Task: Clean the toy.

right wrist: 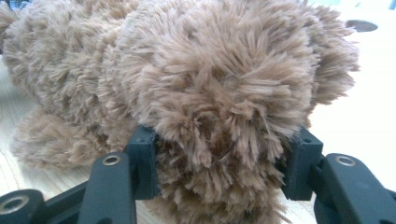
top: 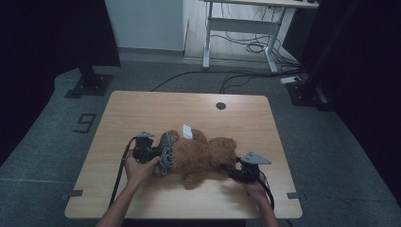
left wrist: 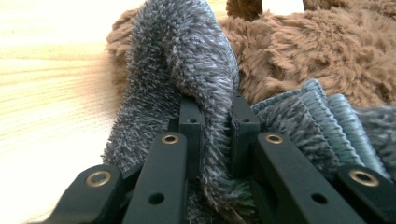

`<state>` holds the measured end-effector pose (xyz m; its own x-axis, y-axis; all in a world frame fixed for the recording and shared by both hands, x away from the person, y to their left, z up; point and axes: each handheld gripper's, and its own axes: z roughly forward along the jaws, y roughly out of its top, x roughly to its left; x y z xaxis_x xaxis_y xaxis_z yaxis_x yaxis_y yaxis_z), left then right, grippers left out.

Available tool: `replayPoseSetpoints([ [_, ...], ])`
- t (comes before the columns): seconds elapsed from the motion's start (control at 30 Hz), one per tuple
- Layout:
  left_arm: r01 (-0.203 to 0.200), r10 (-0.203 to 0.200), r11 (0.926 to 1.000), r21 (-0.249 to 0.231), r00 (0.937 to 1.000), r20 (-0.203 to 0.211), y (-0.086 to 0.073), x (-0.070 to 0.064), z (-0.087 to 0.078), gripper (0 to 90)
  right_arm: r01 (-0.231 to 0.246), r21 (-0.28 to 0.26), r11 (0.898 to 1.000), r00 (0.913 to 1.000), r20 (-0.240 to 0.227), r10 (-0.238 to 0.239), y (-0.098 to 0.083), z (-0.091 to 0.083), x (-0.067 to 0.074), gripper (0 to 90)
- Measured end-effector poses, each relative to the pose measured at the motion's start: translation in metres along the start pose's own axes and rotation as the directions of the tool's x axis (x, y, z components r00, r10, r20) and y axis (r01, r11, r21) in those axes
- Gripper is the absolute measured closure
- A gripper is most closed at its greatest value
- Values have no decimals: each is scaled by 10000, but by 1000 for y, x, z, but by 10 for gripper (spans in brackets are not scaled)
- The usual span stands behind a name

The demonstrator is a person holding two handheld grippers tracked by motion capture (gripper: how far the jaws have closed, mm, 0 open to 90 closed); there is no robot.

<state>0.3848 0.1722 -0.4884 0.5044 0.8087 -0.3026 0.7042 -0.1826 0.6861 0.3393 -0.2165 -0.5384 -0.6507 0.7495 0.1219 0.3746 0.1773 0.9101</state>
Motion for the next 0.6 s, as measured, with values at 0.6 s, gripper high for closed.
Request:
replayPoseSetpoints([
  [0.6, -1991, 1967, 9799, -108, 9562, 2170, 99, -146, 39, 784, 181, -57, 9998, 9998, 113, -181, 1, 0, 1, 439],
])
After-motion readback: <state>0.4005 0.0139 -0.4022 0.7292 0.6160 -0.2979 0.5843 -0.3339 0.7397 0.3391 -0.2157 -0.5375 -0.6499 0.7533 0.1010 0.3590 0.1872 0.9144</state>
